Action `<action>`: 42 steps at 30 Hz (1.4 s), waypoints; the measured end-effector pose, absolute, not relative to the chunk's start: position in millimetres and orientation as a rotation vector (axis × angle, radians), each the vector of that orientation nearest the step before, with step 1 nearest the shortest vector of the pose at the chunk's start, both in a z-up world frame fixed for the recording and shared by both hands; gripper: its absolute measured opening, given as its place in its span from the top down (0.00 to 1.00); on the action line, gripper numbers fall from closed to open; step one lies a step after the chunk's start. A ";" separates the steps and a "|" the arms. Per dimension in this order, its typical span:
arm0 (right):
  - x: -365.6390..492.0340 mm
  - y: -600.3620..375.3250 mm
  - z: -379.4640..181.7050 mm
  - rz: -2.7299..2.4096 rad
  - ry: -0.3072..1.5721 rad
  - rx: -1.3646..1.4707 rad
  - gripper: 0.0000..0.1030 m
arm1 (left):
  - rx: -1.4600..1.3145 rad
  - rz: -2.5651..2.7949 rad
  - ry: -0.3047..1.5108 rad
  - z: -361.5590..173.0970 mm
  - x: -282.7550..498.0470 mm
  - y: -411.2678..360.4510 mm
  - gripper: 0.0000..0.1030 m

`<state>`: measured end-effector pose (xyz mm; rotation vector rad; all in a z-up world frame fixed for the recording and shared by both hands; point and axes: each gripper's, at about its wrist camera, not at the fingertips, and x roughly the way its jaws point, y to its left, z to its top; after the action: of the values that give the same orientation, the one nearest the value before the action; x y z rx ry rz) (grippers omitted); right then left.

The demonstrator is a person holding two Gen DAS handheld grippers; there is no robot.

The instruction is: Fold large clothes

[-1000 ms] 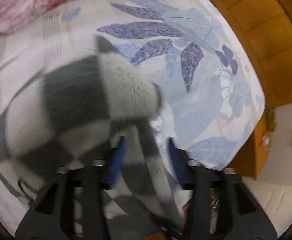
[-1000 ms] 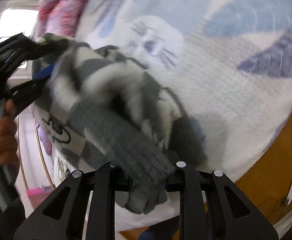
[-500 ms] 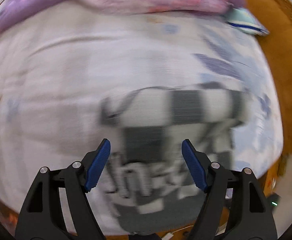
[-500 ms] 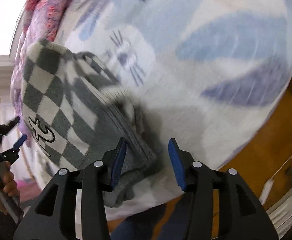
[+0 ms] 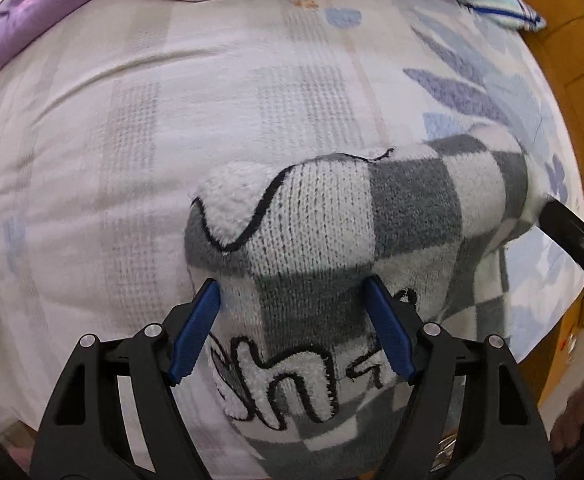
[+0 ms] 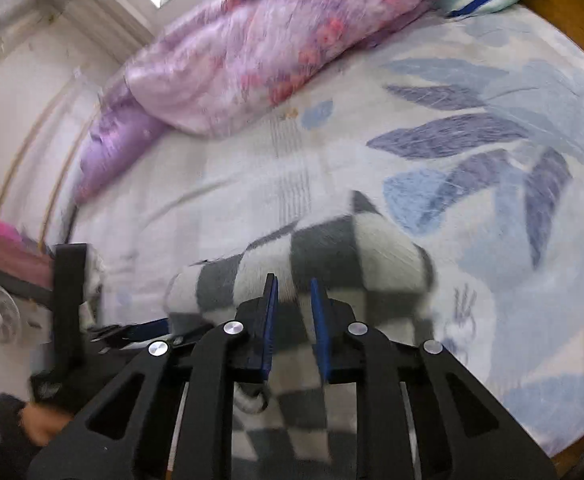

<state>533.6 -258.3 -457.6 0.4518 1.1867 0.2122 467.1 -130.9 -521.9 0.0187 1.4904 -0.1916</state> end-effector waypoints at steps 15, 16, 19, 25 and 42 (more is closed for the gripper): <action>543.8 -310.2 -567.4 0.111 1.369 0.539 1.00 | 0.088 -0.177 1.560 -561.5 506.1 -155.4 0.18; 543.8 -311.3 -566.5 0.107 1.368 0.541 1.00 | 0.103 -0.181 1.557 -562.5 506.1 -157.6 0.18; 546.4 -310.9 -567.2 0.094 1.367 0.524 1.00 | 0.112 -0.188 1.544 -563.4 504.8 -158.9 0.17; 552.2 -299.7 -543.6 0.093 1.397 0.476 1.00 | 0.018 -0.208 1.525 -543.5 495.5 -143.6 0.17; 416.0 -275.1 -558.0 0.171 1.530 0.395 1.00 | -0.002 -0.188 1.597 -574.2 403.2 -113.2 0.14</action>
<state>416.0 -275.1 -558.0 0.3946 1.5300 0.1708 403.2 -113.2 -574.2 -0.0021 1.5971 -0.1884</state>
